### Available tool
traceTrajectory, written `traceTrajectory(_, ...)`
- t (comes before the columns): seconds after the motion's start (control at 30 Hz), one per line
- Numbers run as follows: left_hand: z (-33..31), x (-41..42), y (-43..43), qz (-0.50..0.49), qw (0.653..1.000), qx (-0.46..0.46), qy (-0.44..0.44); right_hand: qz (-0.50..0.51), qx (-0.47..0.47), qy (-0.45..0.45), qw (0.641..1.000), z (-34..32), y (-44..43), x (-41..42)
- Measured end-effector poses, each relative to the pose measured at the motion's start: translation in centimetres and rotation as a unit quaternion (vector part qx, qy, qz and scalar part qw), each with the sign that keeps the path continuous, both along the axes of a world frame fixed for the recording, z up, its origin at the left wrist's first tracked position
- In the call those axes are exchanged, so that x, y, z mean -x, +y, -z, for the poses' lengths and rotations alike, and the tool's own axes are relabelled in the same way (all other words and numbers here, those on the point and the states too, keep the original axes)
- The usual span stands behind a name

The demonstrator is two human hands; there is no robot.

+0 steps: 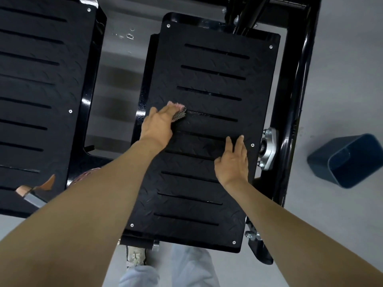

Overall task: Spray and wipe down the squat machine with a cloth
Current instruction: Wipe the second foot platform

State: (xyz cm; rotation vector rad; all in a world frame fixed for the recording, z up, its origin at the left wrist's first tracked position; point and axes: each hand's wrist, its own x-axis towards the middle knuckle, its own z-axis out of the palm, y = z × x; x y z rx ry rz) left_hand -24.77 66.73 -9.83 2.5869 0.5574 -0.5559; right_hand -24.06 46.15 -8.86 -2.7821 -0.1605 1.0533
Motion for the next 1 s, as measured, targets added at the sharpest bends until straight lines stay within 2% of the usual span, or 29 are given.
traceTrajectory(0.17,-0.7,1.5,-2.3,-0.05,0.998,-0.028,-0.029,0.019,-0.006,0.009,1.0,-0.2,-0.1,1.9)
traceTrajectory(0.33,-0.3,5.3,-4.6,0.004,0.996,-0.086,0.009,0.032,-0.002,0.013,0.999,-0.4,-0.9,3.2)
traceTrajectory(0.4,0.0,5.6,-5.3,-0.015,0.995,-0.099,0.01,0.036,0.001,0.012,0.999,-0.3,-1.4,3.4)
traceTrajectory(0.53,-0.2,3.9,-7.2,-0.084,0.994,-0.064,0.009,0.046,0.004,0.015,0.999,-0.3,-2.5,3.5)
traceTrajectory(0.83,-0.8,0.1,-14.8,0.075,0.996,0.055,0.003,0.063,0.006,0.024,0.998,-0.1,-4.2,3.3)
traceTrajectory(1.0,-1.0,-0.4,-16.6,0.151,0.986,0.045,-0.062,0.079,-0.002,0.019,0.997,0.0,-4.6,3.4)
